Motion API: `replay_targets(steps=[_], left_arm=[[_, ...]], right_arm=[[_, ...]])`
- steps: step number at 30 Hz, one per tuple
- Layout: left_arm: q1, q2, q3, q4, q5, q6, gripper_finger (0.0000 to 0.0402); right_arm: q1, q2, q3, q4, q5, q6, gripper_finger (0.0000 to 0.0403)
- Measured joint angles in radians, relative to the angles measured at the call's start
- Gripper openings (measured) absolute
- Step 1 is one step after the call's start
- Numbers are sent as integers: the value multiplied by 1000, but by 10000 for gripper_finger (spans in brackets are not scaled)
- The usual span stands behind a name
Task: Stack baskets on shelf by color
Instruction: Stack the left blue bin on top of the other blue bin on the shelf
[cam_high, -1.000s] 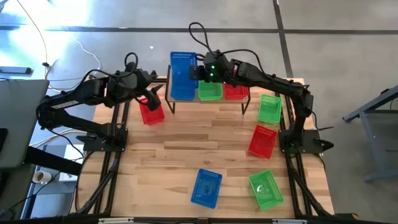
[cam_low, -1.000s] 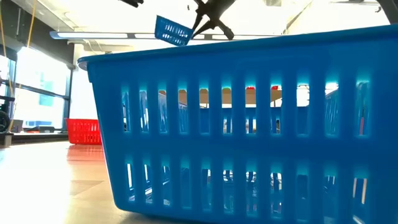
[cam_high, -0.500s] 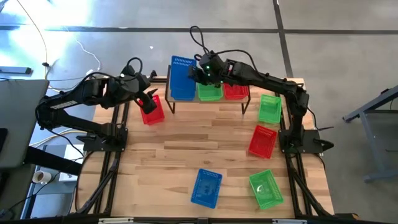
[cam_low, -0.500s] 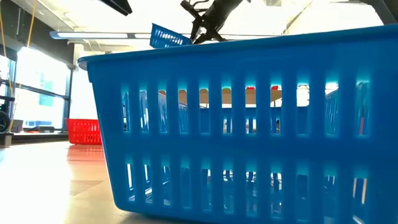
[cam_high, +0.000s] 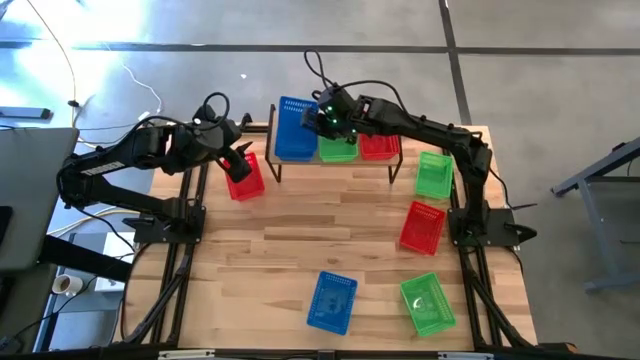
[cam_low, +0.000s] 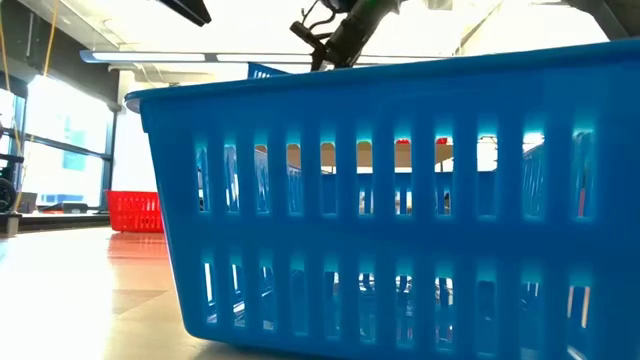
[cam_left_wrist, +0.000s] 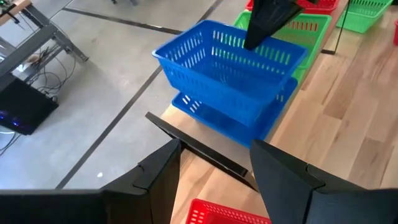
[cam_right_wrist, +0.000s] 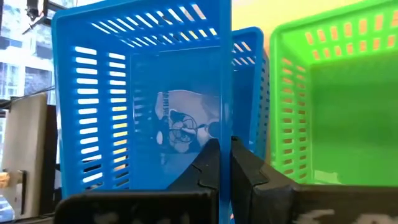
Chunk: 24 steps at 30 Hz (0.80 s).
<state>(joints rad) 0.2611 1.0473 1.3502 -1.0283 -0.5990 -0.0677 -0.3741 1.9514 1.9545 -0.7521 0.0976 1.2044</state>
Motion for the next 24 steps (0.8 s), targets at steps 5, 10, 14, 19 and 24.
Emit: replay_targets(steps=[5,10,14,19,24], left_arm=[[0,0,0,0,-6,0,184],[0,0,0,0,-15,-8,184],[0,0,0,0,-15,-8,184],[0,1,0,0,-15,-8,184],[0,1,0,0,-15,-11,184]], right_arm=[[-7,2,0,-3,-24,-17,0],[-6,19,0,-2,-47,-32,0],[-6,29,0,8,-46,-34,0],[-6,29,0,1,-35,-46,0],[-6,29,0,1,-39,-61,13]])
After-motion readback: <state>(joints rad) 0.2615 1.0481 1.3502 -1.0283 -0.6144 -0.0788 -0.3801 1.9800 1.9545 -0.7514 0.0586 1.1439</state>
